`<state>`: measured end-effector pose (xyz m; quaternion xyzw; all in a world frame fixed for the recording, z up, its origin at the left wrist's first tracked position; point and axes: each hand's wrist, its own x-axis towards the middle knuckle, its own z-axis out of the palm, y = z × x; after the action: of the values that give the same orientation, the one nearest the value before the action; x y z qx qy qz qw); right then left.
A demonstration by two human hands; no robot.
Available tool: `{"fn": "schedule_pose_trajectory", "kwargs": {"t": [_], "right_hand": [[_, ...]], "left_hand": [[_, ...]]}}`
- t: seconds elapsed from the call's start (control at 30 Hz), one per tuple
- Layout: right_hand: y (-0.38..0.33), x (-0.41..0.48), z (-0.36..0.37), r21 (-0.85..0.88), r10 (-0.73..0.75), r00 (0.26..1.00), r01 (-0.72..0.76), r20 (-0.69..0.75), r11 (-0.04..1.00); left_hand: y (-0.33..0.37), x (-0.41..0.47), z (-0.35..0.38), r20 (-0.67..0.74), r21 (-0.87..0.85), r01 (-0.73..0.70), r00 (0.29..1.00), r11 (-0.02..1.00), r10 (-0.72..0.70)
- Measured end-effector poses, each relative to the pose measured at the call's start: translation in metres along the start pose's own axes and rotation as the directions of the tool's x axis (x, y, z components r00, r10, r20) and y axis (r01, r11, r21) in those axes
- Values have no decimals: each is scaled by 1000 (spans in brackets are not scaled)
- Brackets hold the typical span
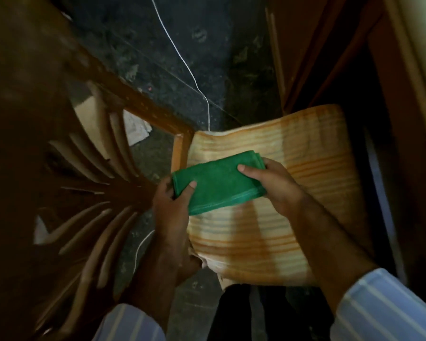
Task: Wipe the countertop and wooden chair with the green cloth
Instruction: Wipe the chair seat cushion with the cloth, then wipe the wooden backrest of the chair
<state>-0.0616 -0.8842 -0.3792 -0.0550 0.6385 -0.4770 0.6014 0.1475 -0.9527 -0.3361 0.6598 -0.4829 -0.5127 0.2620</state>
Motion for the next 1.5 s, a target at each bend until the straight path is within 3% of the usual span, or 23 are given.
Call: {"fn": "schedule_pose_trajectory", "kwargs": {"t": [0.1, 0.2, 0.27, 0.37, 0.47, 0.53, 0.57, 0.6, 0.63, 0.7, 0.77, 0.87, 1.07, 1.17, 1.3, 1.37, 1.5], "right_hand": [[-35, -13, 26, 145, -53, 997, 44, 59, 988], [-65, -30, 61, 297, -82, 973, 14, 218, 955], [-80, -43, 90, 356, -84, 946, -35, 314, 934], [-91, -61, 134, 332, -82, 925, -49, 370, 942], [-102, -74, 175, 286, -115, 942, 21, 316, 958], [-106, -82, 197, 134, -247, 965, 234, 86, 963], [-107, -87, 206, -48, -399, 916, 397, -45, 917], [-106, -96, 215, -220, -576, 815, 550, -71, 806], [-103, -105, 225, -312, -705, 709, 672, 12, 672], [-92, -118, 246, -338, -768, 582, 803, 269, 491], [-81, -125, 265, -303, -741, 544, 838, 392, 454], [-73, -126, 280, -287, -737, 565, 825, 372, 487], [-95, -88, 288, -254, -787, 543, 838, 293, 484], [-126, -62, 297, -218, -817, 541, 837, 199, 501], [-133, -27, 299, -293, -865, 483, 854, 139, 430], [-122, -12, 292, -297, -835, 537, 822, 122, 485], [-86, 23, 267, -280, -602, 798, 588, 44, 759]], "left_hand": [[59, -14, -27, -2, -93, -83, 997, 992, 83], [125, -34, -59, -63, -39, -260, 964, 965, 258], [163, -49, -83, -129, 116, -398, 902, 910, 411], [204, -56, -119, -151, 443, -506, 771, 740, 618], [233, -43, -148, -99, 603, -520, 704, 605, 703], [247, -32, -162, -70, 625, -530, 693, 573, 717], [252, -28, -169, -51, 641, -536, 684, 549, 728], [255, -25, -173, -25, 664, -538, 678, 519, 735], [257, -23, -176, -2, 687, -534, 677, 492, 736], [253, -20, -179, 20, 719, -523, 674, 457, 739], [247, -19, -182, 29, 746, -510, 668, 429, 744], [230, -29, -189, 59, 776, -481, 699, 408, 713], [202, -55, -196, 216, 696, -520, 809, 495, 546], [212, -39, -190, 324, 707, -574, 782, 413, 533], [239, -9, -173, 379, 709, -596, 773, 377, 509], [247, 3, -166, 389, 726, -591, 775, 353, 498], [250, 8, -161, 387, 733, -583, 782, 352, 489]]}}
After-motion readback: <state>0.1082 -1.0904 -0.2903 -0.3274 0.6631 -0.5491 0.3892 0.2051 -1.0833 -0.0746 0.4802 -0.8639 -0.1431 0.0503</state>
